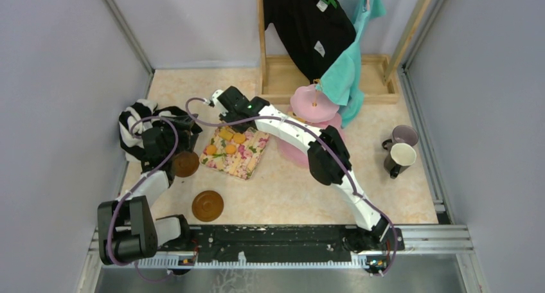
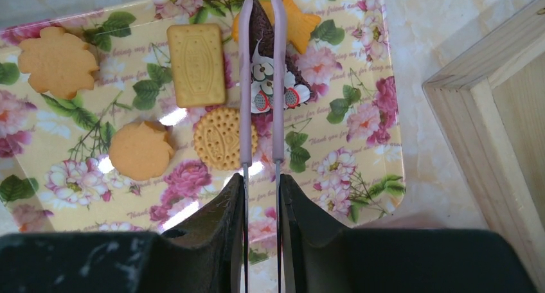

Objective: Serve the afternoon tea
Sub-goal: Pick up the desert from the tray.

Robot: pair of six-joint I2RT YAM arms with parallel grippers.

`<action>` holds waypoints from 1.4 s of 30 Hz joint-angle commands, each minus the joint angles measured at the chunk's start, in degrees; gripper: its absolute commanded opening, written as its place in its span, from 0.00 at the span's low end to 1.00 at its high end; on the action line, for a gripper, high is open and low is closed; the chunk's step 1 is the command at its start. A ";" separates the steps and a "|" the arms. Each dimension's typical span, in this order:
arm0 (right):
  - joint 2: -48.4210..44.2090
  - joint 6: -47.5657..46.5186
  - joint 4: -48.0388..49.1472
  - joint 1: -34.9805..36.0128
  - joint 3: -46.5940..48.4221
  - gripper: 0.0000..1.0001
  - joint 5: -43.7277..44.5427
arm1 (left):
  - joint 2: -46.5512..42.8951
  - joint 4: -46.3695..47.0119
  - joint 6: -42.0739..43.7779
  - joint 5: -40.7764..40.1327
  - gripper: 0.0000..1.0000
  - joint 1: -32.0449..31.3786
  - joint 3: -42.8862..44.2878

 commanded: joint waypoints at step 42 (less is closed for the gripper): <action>-39.37 9.88 6.91 9.48 -31.75 0.00 14.04 | -6.97 -6.37 6.60 -0.33 0.97 0.34 2.59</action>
